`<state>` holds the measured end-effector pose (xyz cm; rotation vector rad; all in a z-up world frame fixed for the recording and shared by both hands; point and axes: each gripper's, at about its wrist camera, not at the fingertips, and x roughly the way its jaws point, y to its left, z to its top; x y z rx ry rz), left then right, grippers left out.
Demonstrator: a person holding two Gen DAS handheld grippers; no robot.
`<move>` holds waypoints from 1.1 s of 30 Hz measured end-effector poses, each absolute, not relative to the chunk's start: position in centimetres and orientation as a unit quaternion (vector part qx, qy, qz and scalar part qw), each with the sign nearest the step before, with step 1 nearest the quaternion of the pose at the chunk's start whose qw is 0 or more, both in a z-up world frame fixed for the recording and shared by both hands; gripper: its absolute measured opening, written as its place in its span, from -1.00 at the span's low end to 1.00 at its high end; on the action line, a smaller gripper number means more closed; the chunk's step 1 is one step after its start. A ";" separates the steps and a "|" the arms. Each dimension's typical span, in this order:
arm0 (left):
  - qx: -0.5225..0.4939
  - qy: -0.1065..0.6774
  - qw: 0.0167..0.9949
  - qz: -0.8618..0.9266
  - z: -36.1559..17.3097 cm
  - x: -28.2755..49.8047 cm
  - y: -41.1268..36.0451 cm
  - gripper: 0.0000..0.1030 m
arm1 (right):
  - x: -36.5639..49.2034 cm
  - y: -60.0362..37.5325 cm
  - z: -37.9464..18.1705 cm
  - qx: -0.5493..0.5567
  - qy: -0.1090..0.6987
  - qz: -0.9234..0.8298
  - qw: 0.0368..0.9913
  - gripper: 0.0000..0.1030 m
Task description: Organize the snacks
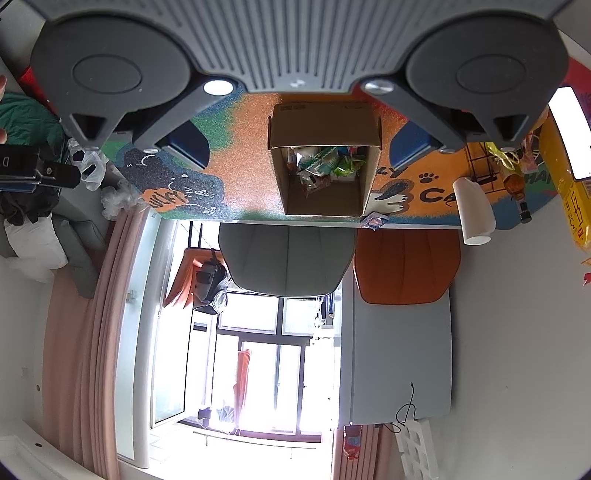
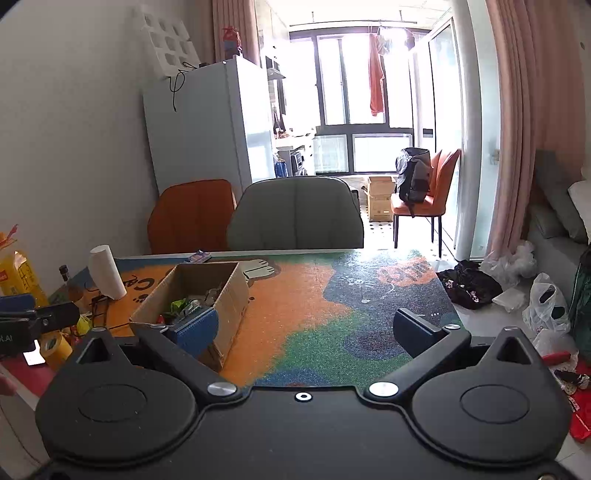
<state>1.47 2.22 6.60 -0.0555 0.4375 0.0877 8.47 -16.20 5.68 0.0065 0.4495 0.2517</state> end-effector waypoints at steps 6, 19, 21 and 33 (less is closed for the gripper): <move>-0.024 0.215 0.975 0.039 6.6 1.6 2.0 1.00 | 8.3 -16.8 5.7 0.005 0.218 0.111 0.969 1.00; -0.018 0.223 0.974 0.041 6.5 1.6 2.0 1.00 | 8.2 -16.8 5.3 -0.001 0.217 0.098 0.971 1.00; -0.022 0.224 0.973 0.044 6.5 1.6 2.1 1.00 | 8.2 -16.5 5.3 -0.002 0.220 0.098 0.971 1.00; -0.021 0.224 0.973 0.043 6.6 1.4 1.8 1.00 | 8.0 -16.7 5.3 -0.004 0.221 0.096 0.971 1.00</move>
